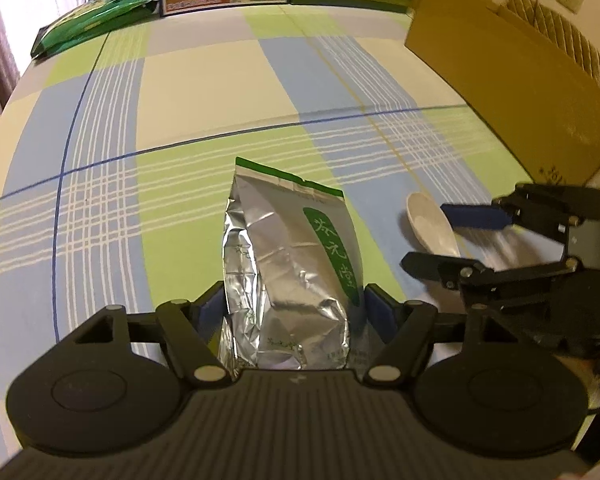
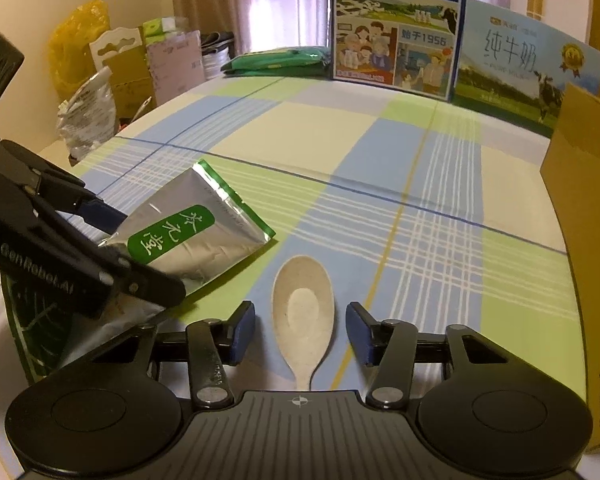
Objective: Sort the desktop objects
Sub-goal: 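Lift the held foil packet and spoon off the table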
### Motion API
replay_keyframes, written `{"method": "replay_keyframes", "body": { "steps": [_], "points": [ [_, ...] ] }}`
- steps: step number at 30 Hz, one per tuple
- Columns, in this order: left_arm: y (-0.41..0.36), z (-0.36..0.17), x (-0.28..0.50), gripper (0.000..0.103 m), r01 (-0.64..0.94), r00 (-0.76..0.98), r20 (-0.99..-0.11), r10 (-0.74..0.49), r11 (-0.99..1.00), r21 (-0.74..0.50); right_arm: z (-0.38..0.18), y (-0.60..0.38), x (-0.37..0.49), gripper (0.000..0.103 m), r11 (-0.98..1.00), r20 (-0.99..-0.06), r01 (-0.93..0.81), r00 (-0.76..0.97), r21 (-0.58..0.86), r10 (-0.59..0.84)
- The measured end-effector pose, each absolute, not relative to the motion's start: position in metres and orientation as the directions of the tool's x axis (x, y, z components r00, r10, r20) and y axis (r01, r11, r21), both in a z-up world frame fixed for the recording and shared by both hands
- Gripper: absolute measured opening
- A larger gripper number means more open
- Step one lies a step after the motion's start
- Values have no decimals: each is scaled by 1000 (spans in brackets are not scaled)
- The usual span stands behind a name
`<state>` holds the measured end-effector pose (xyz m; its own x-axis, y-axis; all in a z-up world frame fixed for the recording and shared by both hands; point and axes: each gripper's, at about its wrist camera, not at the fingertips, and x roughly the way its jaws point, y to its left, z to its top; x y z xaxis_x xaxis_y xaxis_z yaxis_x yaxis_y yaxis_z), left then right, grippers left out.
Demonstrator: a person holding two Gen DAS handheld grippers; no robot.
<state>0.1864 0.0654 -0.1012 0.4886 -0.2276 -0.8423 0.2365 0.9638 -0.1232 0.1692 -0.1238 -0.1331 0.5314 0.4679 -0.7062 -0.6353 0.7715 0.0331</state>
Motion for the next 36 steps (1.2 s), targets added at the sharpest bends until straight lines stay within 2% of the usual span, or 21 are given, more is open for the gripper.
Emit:
{"method": "replay_keyframes", "body": {
  "steps": [5,8,13,24,25,27,29,31,36],
  "points": [
    [60,-100,186,64,252,488,-847,-210,963,-93,-133,-123,170,38,768,-707,-639,529,32,469],
    [56,-100,185,64,261,479,-856,-196,962,-74,-133,-124,171,38,767,-705,-641,530,30,471],
    [51,-103,181,71,295,464,-870,-168,955,-26,-134,-123,171,38,765,-702,-643,533,26,472],
    [53,-103,180,69,291,465,-869,-169,956,-31,-134,-123,173,35,770,-700,-637,537,29,470],
    [54,-103,180,68,290,466,-868,-170,957,-32,-133,-123,173,30,772,-701,-635,539,27,467],
    [55,-102,180,65,286,469,-866,-173,958,-37,-133,-124,173,30,775,-702,-631,539,30,465],
    [56,-101,180,55,283,472,-862,-184,958,-50,-133,-124,173,30,778,-705,-627,539,30,462],
    [57,-99,180,50,280,473,-858,-198,958,-66,-132,-125,173,30,782,-704,-622,542,31,459],
    [59,-96,178,44,267,487,-848,-210,960,-84,-123,-129,172,30,798,-673,-602,579,26,459]
  ]
}}
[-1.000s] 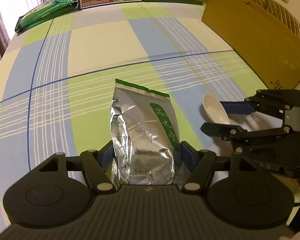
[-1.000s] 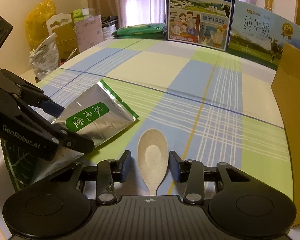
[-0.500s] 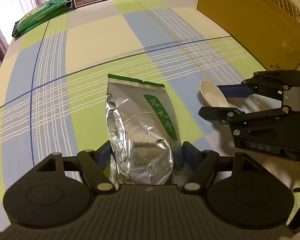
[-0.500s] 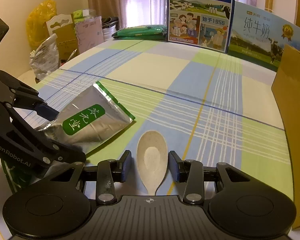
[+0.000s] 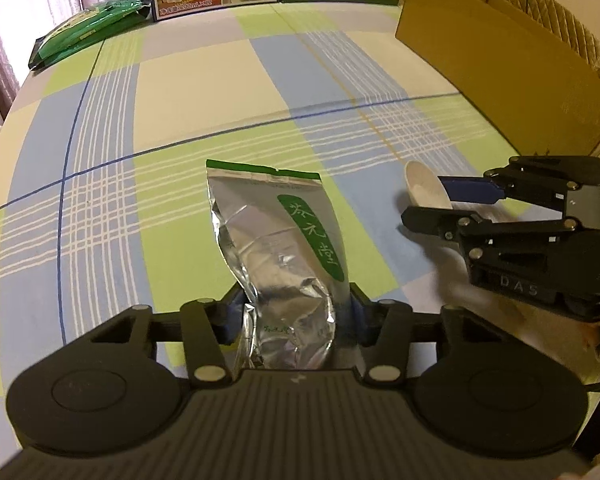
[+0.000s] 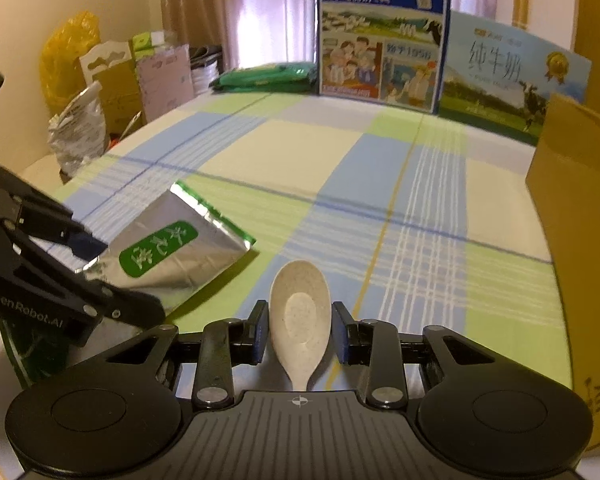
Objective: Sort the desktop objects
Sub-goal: 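Lift the held foil packet and spoon off the table, then carry the held packet and spoon over the cardboard box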
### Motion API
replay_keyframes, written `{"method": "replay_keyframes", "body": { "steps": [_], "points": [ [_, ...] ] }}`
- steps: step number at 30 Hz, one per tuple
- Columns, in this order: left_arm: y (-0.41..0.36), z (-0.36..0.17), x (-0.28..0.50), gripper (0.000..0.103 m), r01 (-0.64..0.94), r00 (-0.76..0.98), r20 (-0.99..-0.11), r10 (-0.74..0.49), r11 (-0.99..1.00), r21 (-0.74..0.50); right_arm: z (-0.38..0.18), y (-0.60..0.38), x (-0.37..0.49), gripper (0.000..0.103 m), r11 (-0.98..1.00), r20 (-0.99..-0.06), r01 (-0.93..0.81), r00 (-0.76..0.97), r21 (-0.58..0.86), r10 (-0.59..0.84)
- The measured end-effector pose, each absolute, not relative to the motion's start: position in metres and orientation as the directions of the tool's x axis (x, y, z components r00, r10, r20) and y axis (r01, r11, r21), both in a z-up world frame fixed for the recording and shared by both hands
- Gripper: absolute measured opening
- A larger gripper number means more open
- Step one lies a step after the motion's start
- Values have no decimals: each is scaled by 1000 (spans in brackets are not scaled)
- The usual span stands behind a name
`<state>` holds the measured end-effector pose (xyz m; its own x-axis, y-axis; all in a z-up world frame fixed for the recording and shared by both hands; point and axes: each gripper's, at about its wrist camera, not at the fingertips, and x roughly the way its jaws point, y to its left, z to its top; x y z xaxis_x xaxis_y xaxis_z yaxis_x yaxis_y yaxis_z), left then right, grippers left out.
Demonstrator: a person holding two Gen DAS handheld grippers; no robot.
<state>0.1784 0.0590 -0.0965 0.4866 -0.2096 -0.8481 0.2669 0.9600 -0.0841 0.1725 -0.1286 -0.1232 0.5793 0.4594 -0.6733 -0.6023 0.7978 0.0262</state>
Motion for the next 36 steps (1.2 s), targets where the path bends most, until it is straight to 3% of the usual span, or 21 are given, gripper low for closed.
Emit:
{"method": "replay_keyframes", "body": {
  "steps": [22,29,36],
  "points": [
    [47,-76,161,43,262,538,-800,-265,955,-140,-89,-152,173,30,848,-629,-526,638,64,444],
    [33,-54,138,43,202,569,-775,-274,960,-191,-61,-176,150,30,876,-601,-473,676,92,427],
    [-5,-28,109,43,234,576,-771,-272,958,-163,-37,-198,124,30,885,-581,-455,696,98,422]
  ]
}}
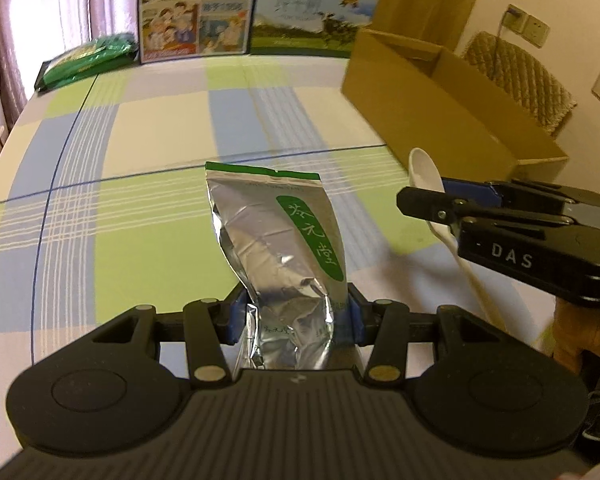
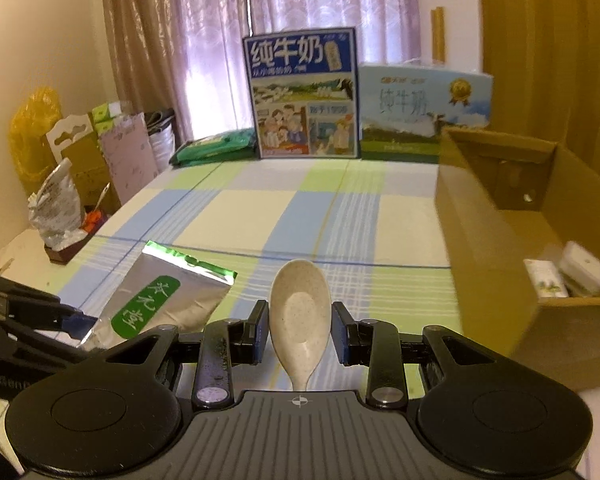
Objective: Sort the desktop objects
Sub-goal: 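Carry the held packet and spoon over the cardboard box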
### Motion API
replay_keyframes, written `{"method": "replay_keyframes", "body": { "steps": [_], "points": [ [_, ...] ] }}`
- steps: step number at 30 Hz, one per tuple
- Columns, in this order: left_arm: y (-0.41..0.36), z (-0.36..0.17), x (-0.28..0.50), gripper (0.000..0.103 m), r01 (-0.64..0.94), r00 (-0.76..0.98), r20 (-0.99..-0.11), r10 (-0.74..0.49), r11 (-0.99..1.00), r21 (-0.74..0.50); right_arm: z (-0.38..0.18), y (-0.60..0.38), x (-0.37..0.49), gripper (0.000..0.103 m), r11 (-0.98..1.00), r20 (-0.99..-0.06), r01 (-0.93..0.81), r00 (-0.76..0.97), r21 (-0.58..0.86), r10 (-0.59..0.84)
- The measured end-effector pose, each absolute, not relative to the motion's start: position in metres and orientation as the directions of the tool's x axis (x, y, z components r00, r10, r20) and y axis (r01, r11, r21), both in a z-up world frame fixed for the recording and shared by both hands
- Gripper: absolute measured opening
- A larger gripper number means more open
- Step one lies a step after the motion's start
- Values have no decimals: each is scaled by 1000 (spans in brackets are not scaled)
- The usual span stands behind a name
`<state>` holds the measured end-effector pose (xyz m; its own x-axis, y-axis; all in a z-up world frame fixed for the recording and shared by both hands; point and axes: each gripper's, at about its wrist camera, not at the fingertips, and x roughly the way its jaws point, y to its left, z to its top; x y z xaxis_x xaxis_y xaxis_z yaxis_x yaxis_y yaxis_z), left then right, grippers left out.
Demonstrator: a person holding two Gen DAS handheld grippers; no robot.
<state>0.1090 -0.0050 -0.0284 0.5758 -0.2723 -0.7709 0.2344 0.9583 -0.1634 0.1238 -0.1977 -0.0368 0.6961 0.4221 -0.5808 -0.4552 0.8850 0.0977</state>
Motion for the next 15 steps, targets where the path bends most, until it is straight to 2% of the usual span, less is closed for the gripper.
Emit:
{"method": "replay_keyframes", "body": {
  "steps": [15],
  "points": [
    [-74,23,94,43,335,614,-729,-301,936,-105,23,-255,107,30,919,-494,-378,782,110,381]
  ]
}}
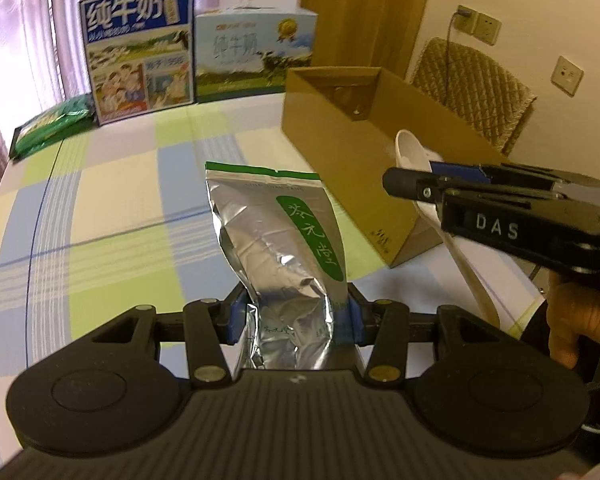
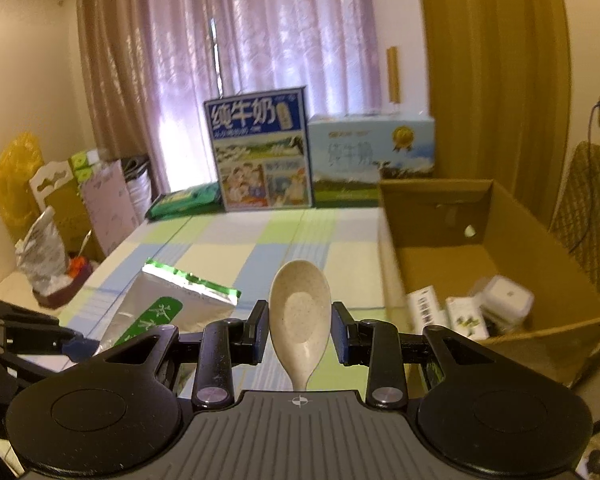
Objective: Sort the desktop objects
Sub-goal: 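Carry the held packet and spoon over the cardboard box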
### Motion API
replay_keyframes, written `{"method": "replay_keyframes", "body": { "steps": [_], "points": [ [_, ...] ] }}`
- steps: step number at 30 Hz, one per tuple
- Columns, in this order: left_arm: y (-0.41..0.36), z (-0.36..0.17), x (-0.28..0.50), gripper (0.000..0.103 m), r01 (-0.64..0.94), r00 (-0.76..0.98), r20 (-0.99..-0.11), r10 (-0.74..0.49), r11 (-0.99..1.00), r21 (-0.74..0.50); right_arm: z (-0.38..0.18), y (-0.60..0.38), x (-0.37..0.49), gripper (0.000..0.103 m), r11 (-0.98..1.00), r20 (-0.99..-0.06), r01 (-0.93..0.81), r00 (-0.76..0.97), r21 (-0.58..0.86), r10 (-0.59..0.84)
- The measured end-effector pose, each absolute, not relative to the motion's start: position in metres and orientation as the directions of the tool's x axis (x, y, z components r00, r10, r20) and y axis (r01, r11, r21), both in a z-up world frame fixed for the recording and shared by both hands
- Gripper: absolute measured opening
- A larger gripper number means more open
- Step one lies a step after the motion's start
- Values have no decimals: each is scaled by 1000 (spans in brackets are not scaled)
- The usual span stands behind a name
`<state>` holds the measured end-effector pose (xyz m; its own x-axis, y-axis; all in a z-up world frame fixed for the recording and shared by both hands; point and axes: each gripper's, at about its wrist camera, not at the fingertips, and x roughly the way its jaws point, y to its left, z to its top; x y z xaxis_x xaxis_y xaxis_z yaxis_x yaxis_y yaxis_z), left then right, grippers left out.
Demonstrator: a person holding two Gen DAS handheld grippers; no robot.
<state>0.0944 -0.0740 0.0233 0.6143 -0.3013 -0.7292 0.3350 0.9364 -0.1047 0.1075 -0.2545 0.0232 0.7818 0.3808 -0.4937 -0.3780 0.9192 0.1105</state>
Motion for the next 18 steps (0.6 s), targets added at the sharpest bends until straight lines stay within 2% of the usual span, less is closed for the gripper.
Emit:
{"method": "replay_keyframes", "body": {
  "steps": [11,18],
  "points": [
    [-124,50,119,43,416,620,-698,-357,904,-93,71,-323,131,30,957,-424,-268,858,114,290],
    [-169,67,151,43,465,620,-669,-411,878,-109,87,-378,156,30,976,-427,-192,878,100,217]
  ]
}}
